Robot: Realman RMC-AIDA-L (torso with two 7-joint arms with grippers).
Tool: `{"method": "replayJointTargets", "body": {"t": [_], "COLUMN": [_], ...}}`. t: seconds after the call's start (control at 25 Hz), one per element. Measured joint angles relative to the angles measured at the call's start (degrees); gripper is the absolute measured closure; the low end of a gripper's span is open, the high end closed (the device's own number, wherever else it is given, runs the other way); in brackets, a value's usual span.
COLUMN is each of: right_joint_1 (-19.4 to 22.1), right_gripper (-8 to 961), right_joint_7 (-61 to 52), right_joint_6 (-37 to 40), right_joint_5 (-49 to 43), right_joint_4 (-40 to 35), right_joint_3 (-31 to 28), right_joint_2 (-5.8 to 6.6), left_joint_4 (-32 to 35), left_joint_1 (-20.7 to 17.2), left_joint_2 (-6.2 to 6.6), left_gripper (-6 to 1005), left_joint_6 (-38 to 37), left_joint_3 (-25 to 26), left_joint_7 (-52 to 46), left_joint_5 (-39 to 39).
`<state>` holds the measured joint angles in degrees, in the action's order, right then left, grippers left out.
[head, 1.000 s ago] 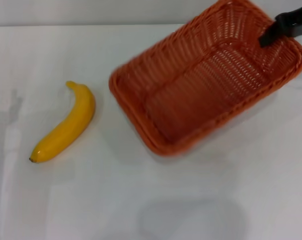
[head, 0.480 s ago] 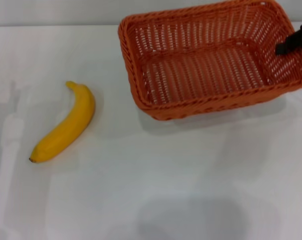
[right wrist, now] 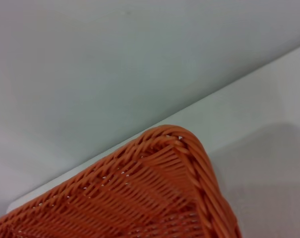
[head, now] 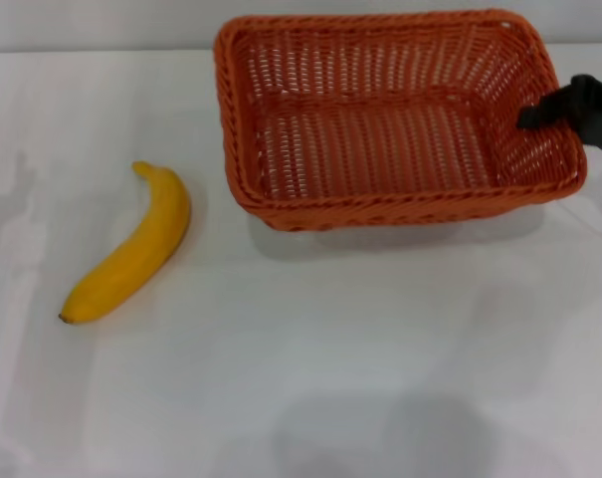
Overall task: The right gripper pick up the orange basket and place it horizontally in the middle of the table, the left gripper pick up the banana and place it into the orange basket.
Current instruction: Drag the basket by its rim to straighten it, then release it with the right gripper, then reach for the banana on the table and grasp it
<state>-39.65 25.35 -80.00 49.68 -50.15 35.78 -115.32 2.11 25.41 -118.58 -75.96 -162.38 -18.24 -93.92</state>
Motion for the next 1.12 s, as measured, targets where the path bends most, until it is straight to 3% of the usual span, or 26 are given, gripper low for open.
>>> {"method": "replayJointTargets", "body": {"t": [0.16,0.28,0.72,0.8,0.92,1.12], "right_joint_1": [1.65,2.94,9.64,10.78,12.25,14.28], "right_gripper": [802,687,563,474,340,298], "right_joint_7": [-0.41,-0.61,-3.51,-3.50,-2.76,7.42], "right_joint_6": [2.12,3.73,7.45,8.35,9.57,10.80], "right_joint_5": [2.41,6.16,21.15,22.29,22.60,24.25], "right_joint_4": [0.84,1.17,0.16,-0.38,-0.82,-0.03], "right_joint_3": [1.99,5.01,19.40,20.38,18.92,7.21], "right_joint_2": [-0.03,-0.05,-0.52,-0.32,0.21,0.25], "left_joint_4": [-0.66,-1.53,-1.67,-1.69,-1.82,-3.30], "left_joint_1": [-0.30,-0.46,-0.65,-0.78,-0.92,-1.07], "left_joint_2": [0.98,1.26,2.79,2.91,2.80,0.55], "left_gripper": [137,137,137,138,138,138], "left_joint_6": [-0.07,-0.12,0.25,0.27,0.31,0.44], "left_joint_3": [0.20,0.28,0.33,0.32,0.31,0.30], "left_joint_7": [-2.56,-4.27,-7.20,-7.51,-7.43,-7.10], "left_joint_5": [-0.04,-0.07,-0.13,-0.13,-0.17,-3.16]}}
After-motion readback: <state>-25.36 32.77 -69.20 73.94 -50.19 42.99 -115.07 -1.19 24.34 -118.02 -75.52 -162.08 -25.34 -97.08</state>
